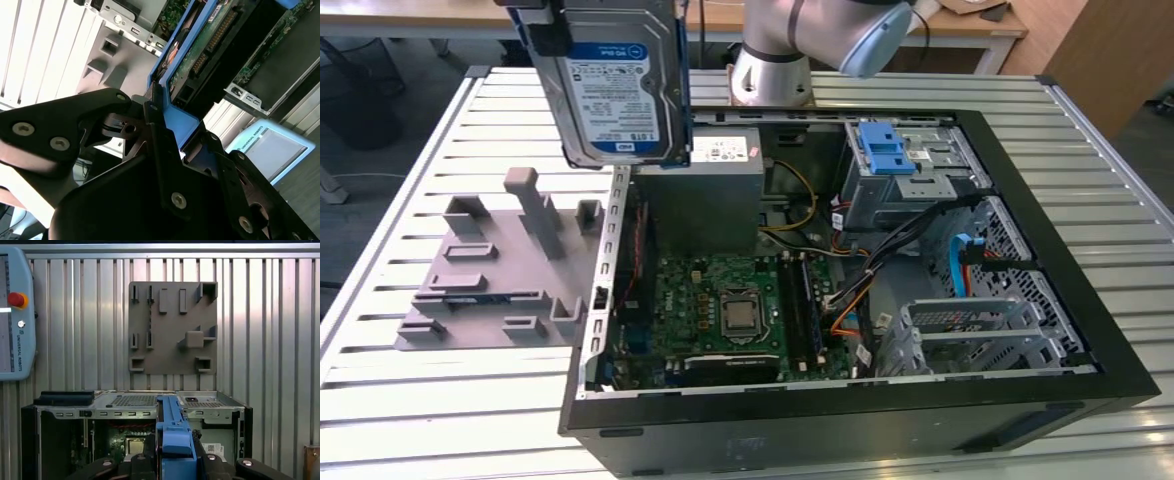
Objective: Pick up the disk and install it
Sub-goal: 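Pick up the disk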
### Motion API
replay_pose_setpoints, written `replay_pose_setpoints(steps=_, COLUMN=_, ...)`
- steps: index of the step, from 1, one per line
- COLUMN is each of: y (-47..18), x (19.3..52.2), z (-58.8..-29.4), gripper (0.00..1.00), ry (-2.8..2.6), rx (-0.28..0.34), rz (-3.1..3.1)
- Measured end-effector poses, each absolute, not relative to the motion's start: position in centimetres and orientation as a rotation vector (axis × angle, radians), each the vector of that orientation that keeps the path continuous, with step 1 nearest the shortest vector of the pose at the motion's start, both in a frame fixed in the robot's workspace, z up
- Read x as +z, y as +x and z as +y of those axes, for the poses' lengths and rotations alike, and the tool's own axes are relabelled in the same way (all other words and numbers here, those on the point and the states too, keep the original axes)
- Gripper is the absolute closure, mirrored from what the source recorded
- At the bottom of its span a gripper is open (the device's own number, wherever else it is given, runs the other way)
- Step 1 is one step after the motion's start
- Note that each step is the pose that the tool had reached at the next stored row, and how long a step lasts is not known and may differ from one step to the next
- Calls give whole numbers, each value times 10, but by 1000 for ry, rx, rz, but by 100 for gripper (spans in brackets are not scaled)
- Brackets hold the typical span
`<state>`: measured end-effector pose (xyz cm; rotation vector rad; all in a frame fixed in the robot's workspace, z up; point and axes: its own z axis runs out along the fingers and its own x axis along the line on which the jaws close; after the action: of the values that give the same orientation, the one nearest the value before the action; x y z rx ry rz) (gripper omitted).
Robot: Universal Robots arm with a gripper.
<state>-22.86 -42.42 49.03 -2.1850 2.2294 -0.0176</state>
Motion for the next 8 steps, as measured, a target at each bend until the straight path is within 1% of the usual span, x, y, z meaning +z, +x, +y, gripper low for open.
replay_pose_setpoints(steps=8, y=-215, x=490, z=-427, gripper=64, ry=-2185, rx=-18, rz=2230)
